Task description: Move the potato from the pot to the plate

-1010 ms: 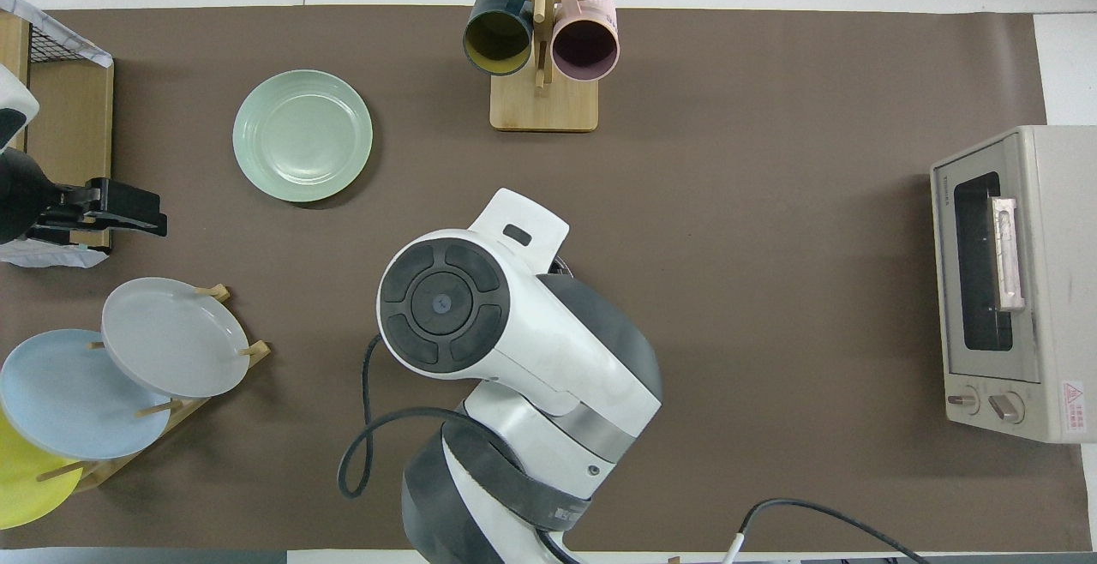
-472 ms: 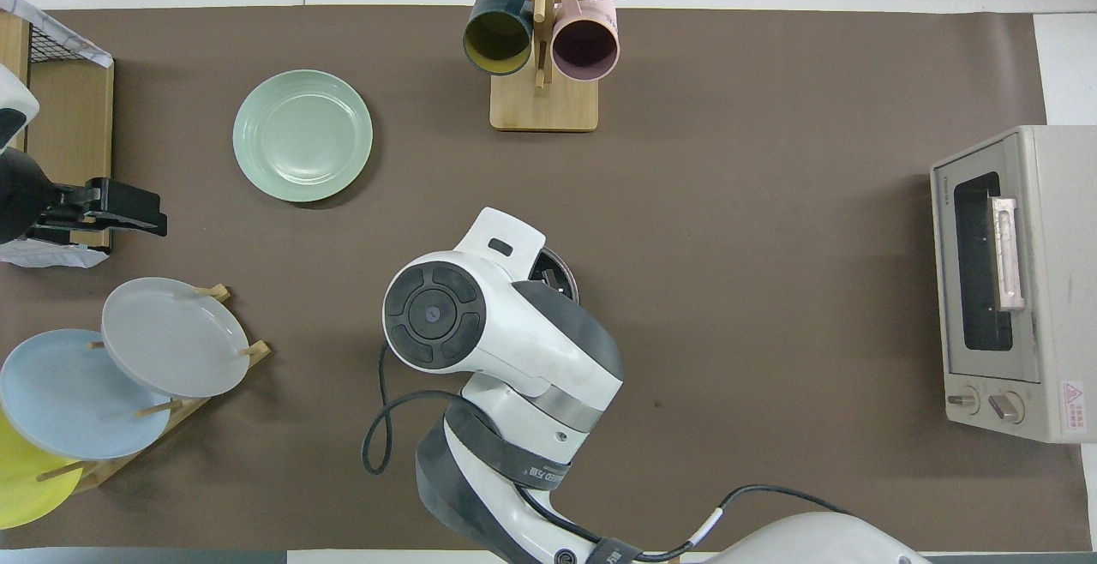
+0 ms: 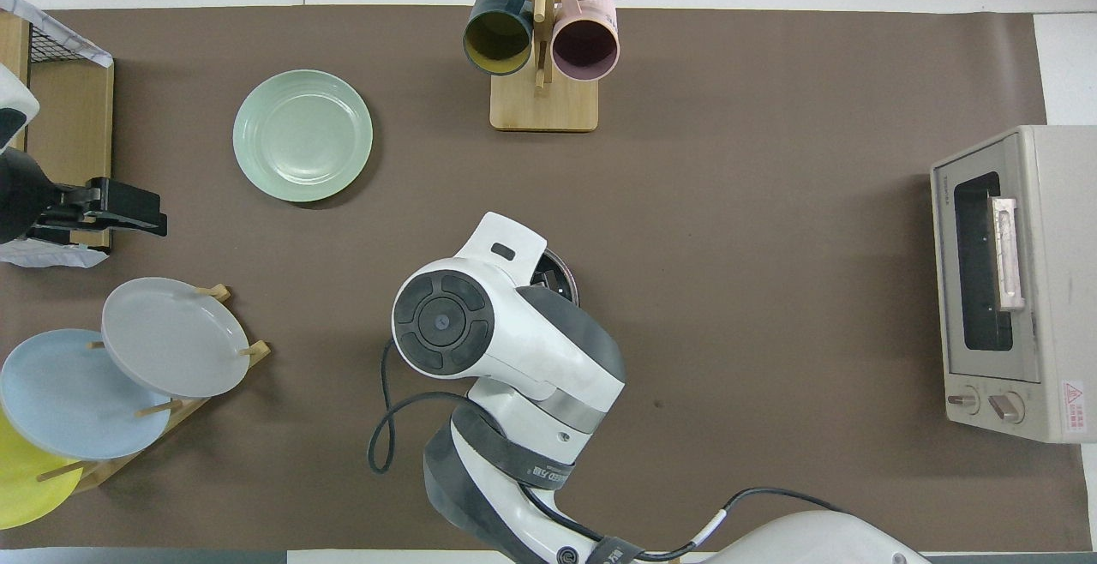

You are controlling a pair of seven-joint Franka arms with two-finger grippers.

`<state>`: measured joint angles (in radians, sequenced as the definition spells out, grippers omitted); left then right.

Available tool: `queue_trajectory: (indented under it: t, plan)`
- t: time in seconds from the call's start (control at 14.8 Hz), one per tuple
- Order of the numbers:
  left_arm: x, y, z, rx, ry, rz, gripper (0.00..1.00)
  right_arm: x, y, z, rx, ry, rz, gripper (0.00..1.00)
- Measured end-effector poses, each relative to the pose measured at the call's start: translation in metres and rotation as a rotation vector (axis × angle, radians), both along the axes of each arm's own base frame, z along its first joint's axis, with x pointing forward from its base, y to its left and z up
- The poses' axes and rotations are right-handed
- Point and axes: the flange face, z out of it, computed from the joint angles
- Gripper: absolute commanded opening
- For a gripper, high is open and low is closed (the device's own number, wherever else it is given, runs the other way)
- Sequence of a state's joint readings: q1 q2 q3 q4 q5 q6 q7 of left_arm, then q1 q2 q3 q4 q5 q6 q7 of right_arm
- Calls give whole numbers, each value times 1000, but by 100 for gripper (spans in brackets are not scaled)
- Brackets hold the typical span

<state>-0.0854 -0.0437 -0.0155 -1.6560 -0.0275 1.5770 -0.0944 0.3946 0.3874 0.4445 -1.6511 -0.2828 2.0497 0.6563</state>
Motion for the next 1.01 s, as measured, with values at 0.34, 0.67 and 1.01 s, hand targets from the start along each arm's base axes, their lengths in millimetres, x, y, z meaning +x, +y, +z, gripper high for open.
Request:
queue_trajectory:
  t: [0.34,0.67,1.01]
  plan:
    - [0,0,0,0,0,0,100,1,-3,-3,-3,3,-4,89]
    - [0,0,0,0,0,0,100,3,-5,-4,-23,-24,12,99]
    - [-3,-3,4,0,-5,-6,100,1,-5,-9,-26,-20,15,84]
